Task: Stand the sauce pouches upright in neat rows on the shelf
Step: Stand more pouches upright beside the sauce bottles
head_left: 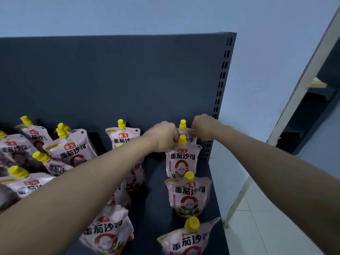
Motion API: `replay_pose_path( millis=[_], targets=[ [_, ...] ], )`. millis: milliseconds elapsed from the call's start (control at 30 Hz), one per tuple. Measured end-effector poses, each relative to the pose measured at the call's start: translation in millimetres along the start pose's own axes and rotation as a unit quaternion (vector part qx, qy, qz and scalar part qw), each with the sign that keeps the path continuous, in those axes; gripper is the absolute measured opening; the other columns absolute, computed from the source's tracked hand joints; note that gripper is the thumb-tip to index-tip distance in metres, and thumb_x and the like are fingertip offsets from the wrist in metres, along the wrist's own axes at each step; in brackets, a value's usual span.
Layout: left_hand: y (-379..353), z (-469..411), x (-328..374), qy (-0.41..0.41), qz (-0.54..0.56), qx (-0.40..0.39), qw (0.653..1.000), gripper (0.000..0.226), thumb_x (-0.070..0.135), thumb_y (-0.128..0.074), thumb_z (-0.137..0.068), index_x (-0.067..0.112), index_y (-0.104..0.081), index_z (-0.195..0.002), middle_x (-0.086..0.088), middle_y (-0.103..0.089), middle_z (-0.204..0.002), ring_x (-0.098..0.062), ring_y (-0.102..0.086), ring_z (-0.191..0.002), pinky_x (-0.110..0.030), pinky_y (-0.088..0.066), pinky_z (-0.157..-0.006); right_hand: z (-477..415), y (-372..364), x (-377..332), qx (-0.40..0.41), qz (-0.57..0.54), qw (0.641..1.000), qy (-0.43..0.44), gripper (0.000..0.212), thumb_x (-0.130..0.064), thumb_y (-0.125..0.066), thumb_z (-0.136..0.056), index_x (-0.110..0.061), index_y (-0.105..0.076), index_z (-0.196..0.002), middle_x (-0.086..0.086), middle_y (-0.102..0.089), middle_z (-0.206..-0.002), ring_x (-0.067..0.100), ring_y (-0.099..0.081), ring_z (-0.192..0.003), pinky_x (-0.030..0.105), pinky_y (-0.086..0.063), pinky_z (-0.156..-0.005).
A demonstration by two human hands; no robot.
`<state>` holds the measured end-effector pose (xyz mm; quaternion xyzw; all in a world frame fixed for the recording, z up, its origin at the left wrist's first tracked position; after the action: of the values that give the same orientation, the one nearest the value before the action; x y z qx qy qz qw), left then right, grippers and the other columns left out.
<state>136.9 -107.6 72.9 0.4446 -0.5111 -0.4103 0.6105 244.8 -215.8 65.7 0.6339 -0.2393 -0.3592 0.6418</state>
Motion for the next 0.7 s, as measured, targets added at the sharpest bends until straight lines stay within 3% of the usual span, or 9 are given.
replay_pose_path(
  millis=[100,167,267,367,467,533,600,700],
  targets=[
    [-0.7,-0.3,-0.1,-0.010,0.004,-0.027,1.000,0.020,0.016,-0.068,-0.080,0.017,-0.066,-0.060,0.003,-0.053,-0.060,-0.021,-0.053,-0.065,-0.027,-0.042,-0.056,0.1,-0.8,-0.8,-0.012,-0.011,1.000,-0.008,0.042,-0.024,-0.053,-0.093,-0.011,-0.046,-0.053,0.003,-0.049,-0.054,0.019,-0.049,-0.050,0.026,-0.038,-0.051],
    [0.1,1.1,-0.4,-0.024,0.002,-0.042,0.999,0.009,0.016,-0.067,-0.080,0.010,-0.072,-0.076,-0.004,-0.064,-0.073,-0.023,-0.059,-0.071,-0.032,-0.049,-0.063,1.1,-1.0,-1.0,-0.015,-0.005,1.000,-0.013,0.039,-0.016,-0.053,-0.092,-0.011,-0.046,-0.054,0.003,-0.049,-0.054,0.017,-0.047,-0.048,0.023,-0.035,-0.046],
    [2.8,2.4,-4.0,-0.042,0.004,-0.042,0.998,0.012,0.013,-0.064,-0.081,0.007,-0.073,-0.088,-0.012,-0.071,-0.092,-0.028,-0.065,-0.083,-0.037,-0.054,-0.075,5.5,5.1,-2.1,-0.018,0.010,1.000,-0.015,0.034,-0.011,-0.055,-0.089,-0.009,-0.049,-0.056,0.004,-0.048,-0.057,0.017,-0.045,-0.051,0.024,-0.033,-0.046],
    [4.8,2.9,-7.3,-0.043,0.001,-0.038,0.998,0.015,0.009,-0.062,-0.082,0.003,-0.065,-0.069,-0.010,-0.060,-0.075,-0.026,-0.056,-0.070,-0.032,-0.048,-0.062,9.6,15.4,-3.6,0.000,0.015,1.000,-0.009,0.018,-0.012,-0.059,-0.087,-0.003,-0.067,-0.073,0.011,-0.062,-0.074,0.026,-0.056,-0.069,0.029,-0.043,-0.056],
    [5.3,7.3,-7.0,-0.031,0.016,-0.028,0.999,0.042,0.008,-0.061,-0.084,0.016,-0.045,-0.046,0.001,-0.041,-0.057,-0.015,-0.038,-0.053,-0.023,-0.033,-0.051,12.4,19.9,-4.6,0.011,0.010,1.000,-0.021,0.013,-0.012,-0.060,-0.088,-0.006,-0.071,-0.090,0.010,-0.066,-0.087,0.027,-0.060,-0.082,0.033,-0.049,-0.067],
    [4.0,10.2,-6.6,-0.025,0.023,-0.030,0.999,0.043,0.005,-0.059,-0.084,0.012,-0.043,-0.044,0.002,-0.036,-0.054,-0.014,-0.033,-0.049,-0.023,-0.031,-0.049,15.3,18.9,-6.3,0.014,0.022,0.999,-0.047,0.012,-0.013,-0.056,-0.090,-0.007,-0.064,-0.084,0.006,-0.056,-0.075,0.025,-0.052,-0.079,0.029,-0.043,-0.058],
    [1.9,11.2,-8.2,-0.021,0.038,-0.030,0.999,0.040,0.004,-0.058,-0.083,0.010,-0.045,-0.046,0.002,-0.038,-0.054,-0.015,-0.035,-0.051,-0.025,-0.034,-0.051,14.9,14.1,-8.2,0.031,0.040,0.996,-0.069,0.027,-0.013,-0.052,-0.091,-0.006,-0.051,-0.065,0.003,-0.047,-0.065,0.026,-0.051,-0.076,0.028,-0.041,-0.056],
    [1.8,14.1,-10.2,-0.031,0.048,-0.027,0.998,0.017,0.009,-0.061,-0.084,0.007,-0.069,-0.069,-0.002,-0.057,-0.070,-0.019,-0.051,-0.066,-0.030,-0.045,-0.064,14.9,10.5,-9.8,0.043,0.045,0.995,-0.077,0.028,-0.012,-0.051,-0.091,-0.007,-0.049,-0.063,0.007,-0.053,-0.071,0.026,-0.052,-0.073,0.026,-0.038,-0.053]
  ],
)
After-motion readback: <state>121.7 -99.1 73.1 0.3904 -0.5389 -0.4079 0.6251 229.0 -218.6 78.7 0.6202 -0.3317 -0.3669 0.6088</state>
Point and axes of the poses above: each hand's wrist, its own z-axis away from the middle knuckle, its own y-axis out of the back of the hand, x = y × z, the point moved 2 cm from there along -z, towards the middle knuckle
